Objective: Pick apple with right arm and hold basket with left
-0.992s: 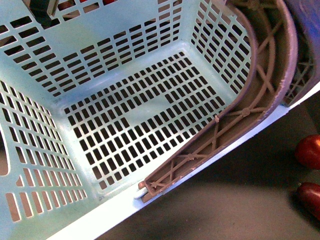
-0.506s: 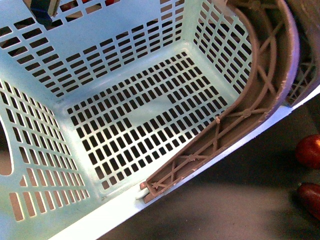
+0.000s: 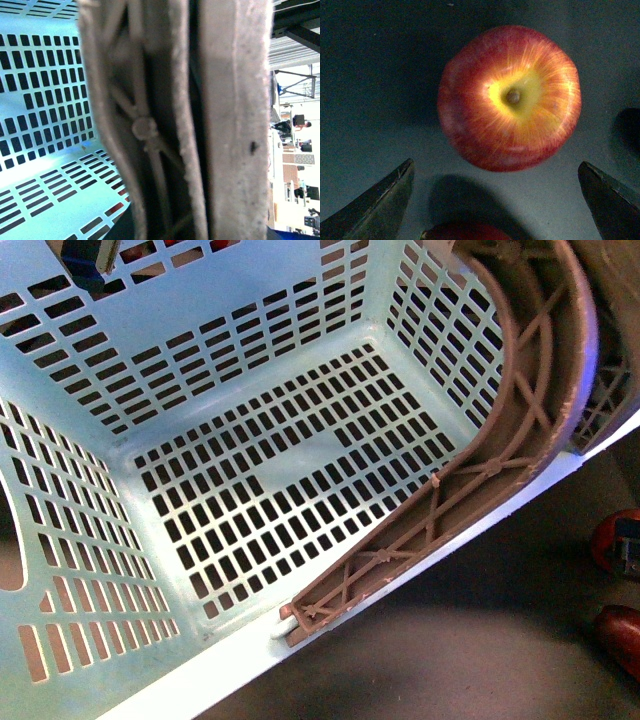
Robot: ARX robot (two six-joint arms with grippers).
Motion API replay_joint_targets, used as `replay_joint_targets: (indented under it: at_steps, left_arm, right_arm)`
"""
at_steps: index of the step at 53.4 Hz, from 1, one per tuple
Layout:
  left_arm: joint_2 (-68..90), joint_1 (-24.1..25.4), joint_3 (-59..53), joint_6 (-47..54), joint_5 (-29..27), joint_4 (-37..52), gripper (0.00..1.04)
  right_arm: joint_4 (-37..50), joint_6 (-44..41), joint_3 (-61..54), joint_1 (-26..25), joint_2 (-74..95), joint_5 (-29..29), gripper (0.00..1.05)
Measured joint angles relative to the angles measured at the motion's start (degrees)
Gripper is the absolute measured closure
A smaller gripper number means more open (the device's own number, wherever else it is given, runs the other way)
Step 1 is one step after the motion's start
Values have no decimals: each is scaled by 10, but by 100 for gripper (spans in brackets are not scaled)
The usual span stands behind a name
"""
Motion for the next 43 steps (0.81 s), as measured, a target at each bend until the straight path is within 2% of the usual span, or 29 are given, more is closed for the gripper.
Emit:
replay_joint_targets:
  at_steps: [25,32,43]
  left_arm:
    - [0,0,0,0,0,0,90]
    - [0,0,0,0,0,0,90]
    - [0,0,0,0,0,0,90]
  right_arm:
    - [-41,12,93,2,57,10,9]
    - [-41,15,94,3,63,10,23]
    - [-30,17,85,3,59,6,25]
